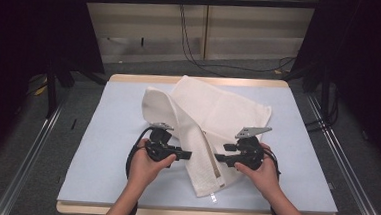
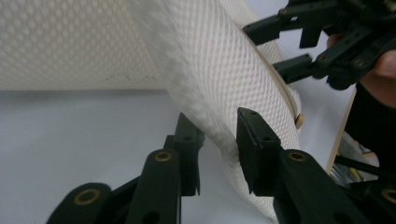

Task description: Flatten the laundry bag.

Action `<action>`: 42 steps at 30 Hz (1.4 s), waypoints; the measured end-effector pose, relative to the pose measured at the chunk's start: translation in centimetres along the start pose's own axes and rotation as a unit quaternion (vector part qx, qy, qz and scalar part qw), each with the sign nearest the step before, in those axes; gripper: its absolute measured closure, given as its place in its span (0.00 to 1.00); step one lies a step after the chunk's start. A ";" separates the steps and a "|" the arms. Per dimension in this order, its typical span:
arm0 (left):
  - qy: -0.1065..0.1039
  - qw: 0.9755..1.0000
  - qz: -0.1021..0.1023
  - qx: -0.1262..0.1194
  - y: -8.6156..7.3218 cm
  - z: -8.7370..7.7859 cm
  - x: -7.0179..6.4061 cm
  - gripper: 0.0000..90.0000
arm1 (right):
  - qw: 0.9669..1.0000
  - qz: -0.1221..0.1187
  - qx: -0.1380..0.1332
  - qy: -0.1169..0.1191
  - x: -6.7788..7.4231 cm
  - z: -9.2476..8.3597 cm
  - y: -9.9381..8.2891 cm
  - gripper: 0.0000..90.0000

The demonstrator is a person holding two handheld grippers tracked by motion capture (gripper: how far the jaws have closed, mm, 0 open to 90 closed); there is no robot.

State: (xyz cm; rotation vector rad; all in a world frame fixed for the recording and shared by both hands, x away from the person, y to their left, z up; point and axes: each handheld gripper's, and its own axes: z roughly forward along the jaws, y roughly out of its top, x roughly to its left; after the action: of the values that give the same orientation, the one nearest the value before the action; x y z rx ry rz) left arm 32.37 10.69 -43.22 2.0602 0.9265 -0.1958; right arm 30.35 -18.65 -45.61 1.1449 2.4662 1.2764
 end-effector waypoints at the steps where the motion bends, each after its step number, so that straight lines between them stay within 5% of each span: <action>1: 0.003 1.000 -0.001 -0.008 0.1 -0.4 0.1 0.75 | 1.000 -0.003 0.002 0.001 0.0 0.1 -0.1 0.48; 4: 0.013 1.000 0.002 -0.026 0.3 -1.0 0.2 0.65 | 1.000 -0.005 0.007 0.002 0.2 0.4 -0.2 0.48; 23: 0.057 0.998 0.001 -0.028 -1.1 -4.5 2.6 0.42 | 0.999 -0.026 0.022 -0.003 0.7 1.1 -0.9 0.47; 30: 0.066 0.997 0.009 -0.029 -1.9 -5.3 3.7 0.26 | 0.999 -0.031 0.025 -0.006 0.8 1.1 -1.2 0.45; 34: 0.071 0.997 0.005 -0.033 -2.1 -6.1 3.9 0.24 | 0.999 -0.035 0.024 -0.016 1.1 0.7 -0.9 0.43; 42: 0.086 0.996 0.003 -0.030 -2.7 -6.5 3.9 0.24 | 0.999 -0.029 0.001 0.013 2.2 0.3 0.1 0.44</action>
State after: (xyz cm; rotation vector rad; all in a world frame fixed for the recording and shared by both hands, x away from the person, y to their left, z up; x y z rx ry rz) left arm 32.19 18.71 -42.58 2.0478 1.0161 0.0128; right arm 29.02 -16.91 -45.24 1.0563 2.5008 1.2803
